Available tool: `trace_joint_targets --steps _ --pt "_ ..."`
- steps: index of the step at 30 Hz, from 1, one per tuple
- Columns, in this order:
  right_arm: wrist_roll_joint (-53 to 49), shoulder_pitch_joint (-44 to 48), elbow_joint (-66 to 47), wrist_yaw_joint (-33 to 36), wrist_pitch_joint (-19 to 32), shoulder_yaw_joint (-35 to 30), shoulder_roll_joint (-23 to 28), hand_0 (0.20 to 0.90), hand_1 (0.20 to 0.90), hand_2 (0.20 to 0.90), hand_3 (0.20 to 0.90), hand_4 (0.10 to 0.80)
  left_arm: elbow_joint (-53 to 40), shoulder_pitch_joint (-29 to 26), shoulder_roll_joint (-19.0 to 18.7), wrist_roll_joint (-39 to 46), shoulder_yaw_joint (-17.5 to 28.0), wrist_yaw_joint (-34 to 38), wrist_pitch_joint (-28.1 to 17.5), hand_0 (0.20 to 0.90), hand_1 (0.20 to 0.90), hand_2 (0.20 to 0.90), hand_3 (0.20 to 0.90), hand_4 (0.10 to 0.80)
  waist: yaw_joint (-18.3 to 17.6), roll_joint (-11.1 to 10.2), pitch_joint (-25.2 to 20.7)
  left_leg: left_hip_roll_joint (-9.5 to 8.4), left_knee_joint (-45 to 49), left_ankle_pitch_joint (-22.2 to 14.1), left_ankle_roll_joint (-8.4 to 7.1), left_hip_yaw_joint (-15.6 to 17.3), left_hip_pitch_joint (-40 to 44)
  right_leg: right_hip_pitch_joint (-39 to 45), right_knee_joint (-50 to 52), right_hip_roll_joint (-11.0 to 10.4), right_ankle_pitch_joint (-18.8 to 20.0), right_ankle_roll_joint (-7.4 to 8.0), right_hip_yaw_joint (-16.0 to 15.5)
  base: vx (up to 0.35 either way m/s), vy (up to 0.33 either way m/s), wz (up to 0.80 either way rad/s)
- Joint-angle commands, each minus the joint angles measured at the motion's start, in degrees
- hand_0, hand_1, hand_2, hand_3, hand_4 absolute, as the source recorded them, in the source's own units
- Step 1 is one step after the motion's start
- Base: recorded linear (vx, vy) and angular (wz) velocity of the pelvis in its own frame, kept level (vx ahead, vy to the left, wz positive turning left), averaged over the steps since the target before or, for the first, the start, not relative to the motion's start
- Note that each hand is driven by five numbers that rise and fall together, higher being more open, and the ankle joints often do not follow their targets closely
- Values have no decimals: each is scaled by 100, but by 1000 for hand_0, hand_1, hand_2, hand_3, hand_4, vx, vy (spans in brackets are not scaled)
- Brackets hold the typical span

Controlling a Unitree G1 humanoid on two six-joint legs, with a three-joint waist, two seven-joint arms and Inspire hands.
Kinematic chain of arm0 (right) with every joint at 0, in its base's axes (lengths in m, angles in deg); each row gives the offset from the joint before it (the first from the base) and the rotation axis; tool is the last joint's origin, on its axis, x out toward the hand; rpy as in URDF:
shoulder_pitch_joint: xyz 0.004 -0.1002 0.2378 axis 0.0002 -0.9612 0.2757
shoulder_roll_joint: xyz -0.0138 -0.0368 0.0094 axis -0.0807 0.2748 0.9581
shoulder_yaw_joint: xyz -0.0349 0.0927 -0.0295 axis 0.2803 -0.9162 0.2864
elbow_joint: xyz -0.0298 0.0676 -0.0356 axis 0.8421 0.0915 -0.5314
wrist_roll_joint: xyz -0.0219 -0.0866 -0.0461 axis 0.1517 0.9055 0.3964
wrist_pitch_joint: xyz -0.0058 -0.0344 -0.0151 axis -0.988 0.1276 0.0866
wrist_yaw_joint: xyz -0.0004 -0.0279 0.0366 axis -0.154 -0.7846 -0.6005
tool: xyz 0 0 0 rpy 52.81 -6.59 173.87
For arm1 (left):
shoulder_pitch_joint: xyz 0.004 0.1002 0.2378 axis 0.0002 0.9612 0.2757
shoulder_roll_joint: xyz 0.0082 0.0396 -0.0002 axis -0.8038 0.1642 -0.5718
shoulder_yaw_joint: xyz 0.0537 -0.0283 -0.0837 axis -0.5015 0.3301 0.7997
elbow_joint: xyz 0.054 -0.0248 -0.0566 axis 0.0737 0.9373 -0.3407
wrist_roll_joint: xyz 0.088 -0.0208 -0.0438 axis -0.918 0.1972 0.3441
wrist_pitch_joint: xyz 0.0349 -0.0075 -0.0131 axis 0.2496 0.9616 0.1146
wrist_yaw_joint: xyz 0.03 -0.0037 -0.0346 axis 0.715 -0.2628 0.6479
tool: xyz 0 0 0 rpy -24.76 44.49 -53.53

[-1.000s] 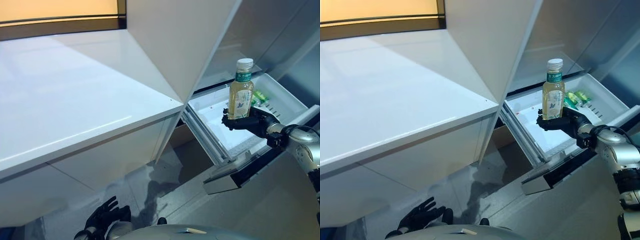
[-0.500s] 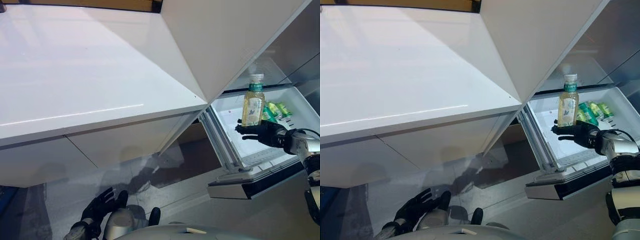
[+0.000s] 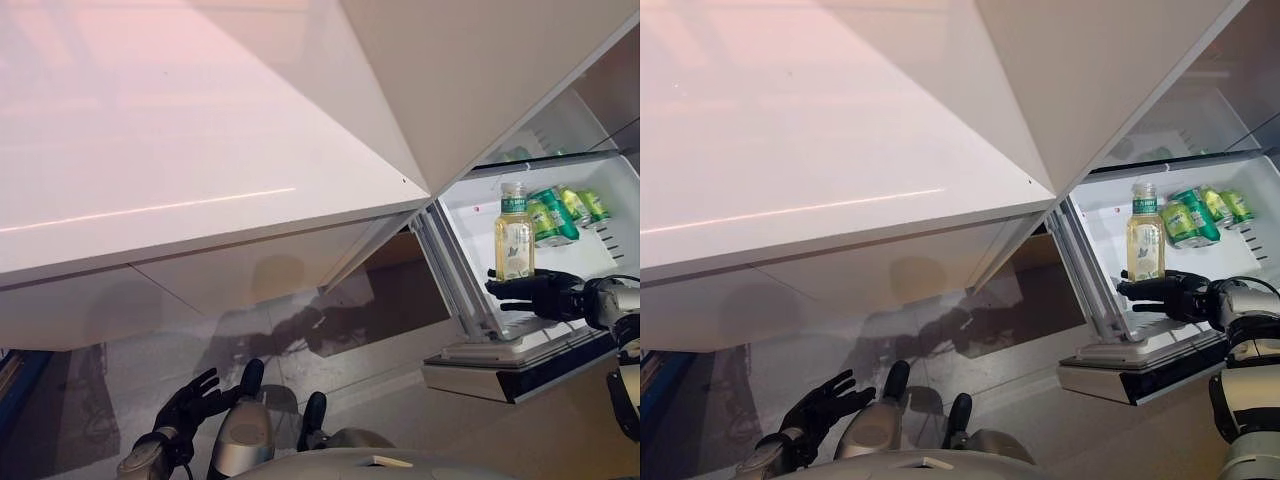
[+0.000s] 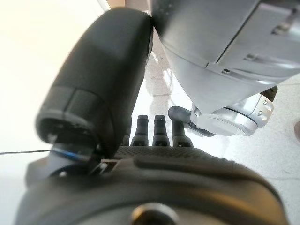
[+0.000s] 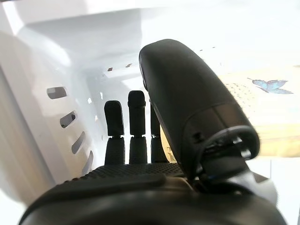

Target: Put drinks into fridge and close the fridge

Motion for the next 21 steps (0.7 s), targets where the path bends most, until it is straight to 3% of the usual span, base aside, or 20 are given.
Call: trace_joint_targets --steps 1,11,21 --pt "509 572 135 -152 464 -92 834 300 300 300 200 100 -65 154 -206 14 -341 -30 29 900 900 900 900 800 118 26 -187 5 123 -604 132 147 30 -446 249 134 401 274 39 0 0 0" --pt "1271 923 513 -152 270 346 808 300 300 300 200 100 -330 48 -416 67 -285 142 54 900 900 900 900 800 302 58 69 -31 178 -536 127 20 -204 -597 269 111 445 289 -14 -8 -17 2" --pt "2059 1301 715 465 151 762 971 300 300 300 200 100 -754 74 -652 171 -255 365 45 900 900 900 900 800 437 176 496 -117 177 -389 136 -183 -632 -997 298 113 551 292 31 -21 -34 10"
